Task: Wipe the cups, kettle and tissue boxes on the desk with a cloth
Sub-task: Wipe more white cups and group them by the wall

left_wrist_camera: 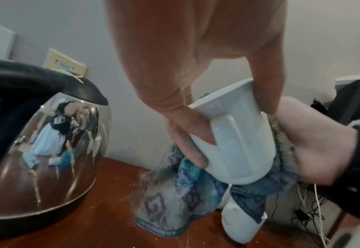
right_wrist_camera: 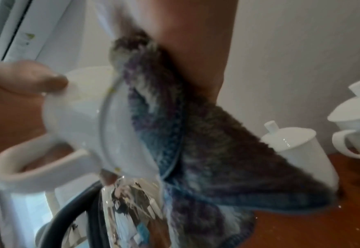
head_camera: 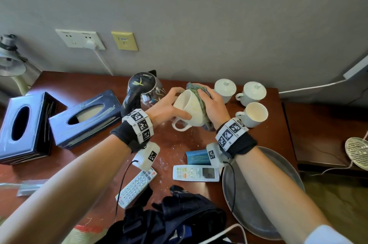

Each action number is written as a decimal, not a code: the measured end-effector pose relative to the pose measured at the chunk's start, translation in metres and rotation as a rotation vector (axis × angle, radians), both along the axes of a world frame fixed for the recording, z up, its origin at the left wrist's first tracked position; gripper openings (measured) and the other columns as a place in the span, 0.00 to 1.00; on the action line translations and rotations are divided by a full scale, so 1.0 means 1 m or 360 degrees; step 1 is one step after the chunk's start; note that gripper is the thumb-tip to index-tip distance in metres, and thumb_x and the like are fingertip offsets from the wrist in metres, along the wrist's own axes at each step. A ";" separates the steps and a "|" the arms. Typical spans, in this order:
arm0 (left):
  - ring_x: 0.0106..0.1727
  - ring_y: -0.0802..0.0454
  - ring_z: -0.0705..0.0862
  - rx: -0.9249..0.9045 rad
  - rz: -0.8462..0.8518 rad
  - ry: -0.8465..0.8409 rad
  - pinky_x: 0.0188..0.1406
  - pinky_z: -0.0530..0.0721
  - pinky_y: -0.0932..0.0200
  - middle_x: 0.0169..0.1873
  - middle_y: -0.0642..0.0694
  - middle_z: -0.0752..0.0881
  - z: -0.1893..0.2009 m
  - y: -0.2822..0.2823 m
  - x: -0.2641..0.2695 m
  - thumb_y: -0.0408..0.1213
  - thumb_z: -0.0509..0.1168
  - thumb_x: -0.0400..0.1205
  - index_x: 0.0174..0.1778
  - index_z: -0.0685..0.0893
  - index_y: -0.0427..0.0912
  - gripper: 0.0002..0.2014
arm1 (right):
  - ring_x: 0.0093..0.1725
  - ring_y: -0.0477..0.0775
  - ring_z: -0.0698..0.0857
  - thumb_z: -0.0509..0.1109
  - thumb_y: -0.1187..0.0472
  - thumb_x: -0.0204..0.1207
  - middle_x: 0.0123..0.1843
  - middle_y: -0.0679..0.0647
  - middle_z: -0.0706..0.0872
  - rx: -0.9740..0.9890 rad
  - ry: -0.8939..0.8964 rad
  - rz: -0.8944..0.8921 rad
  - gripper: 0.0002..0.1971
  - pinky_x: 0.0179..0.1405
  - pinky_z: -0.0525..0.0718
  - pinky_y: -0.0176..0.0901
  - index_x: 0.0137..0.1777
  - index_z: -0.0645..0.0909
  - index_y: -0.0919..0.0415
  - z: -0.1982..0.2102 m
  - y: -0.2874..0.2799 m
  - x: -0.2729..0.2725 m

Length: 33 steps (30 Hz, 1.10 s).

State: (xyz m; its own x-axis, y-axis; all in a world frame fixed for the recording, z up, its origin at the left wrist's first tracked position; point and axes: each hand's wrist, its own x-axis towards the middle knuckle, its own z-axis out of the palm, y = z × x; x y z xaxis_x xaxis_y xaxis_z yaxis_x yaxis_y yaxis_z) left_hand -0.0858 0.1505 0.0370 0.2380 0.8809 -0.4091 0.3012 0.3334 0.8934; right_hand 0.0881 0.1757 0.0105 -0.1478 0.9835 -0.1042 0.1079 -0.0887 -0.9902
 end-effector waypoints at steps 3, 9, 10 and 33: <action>0.55 0.48 0.87 -0.0012 0.0055 0.0004 0.33 0.85 0.64 0.61 0.41 0.85 -0.002 0.001 0.000 0.26 0.76 0.74 0.78 0.66 0.49 0.39 | 0.57 0.45 0.86 0.59 0.57 0.88 0.56 0.45 0.88 -0.0099 -0.0005 0.0016 0.13 0.57 0.82 0.43 0.63 0.85 0.52 0.007 0.002 -0.003; 0.46 0.49 0.92 -0.0027 0.0254 -0.0072 0.36 0.87 0.59 0.51 0.41 0.88 -0.007 0.006 0.001 0.27 0.75 0.73 0.76 0.73 0.43 0.35 | 0.75 0.32 0.70 0.62 0.56 0.85 0.72 0.38 0.78 0.0898 -0.0399 0.0102 0.18 0.77 0.65 0.32 0.73 0.77 0.45 -0.005 -0.021 -0.012; 0.45 0.50 0.91 -0.0009 0.0257 -0.0061 0.36 0.87 0.59 0.50 0.41 0.88 -0.008 0.006 0.001 0.28 0.76 0.72 0.75 0.74 0.43 0.34 | 0.75 0.31 0.69 0.61 0.56 0.85 0.72 0.37 0.76 0.0943 -0.0429 0.0115 0.18 0.78 0.64 0.34 0.74 0.75 0.43 -0.008 -0.021 -0.011; 0.57 0.42 0.88 0.0157 0.0215 0.0095 0.51 0.90 0.44 0.58 0.40 0.85 -0.001 0.007 0.004 0.39 0.82 0.62 0.72 0.72 0.53 0.42 | 0.77 0.46 0.75 0.57 0.53 0.87 0.76 0.49 0.79 0.0694 -0.0209 0.0006 0.19 0.78 0.71 0.46 0.77 0.73 0.45 -0.020 -0.018 -0.004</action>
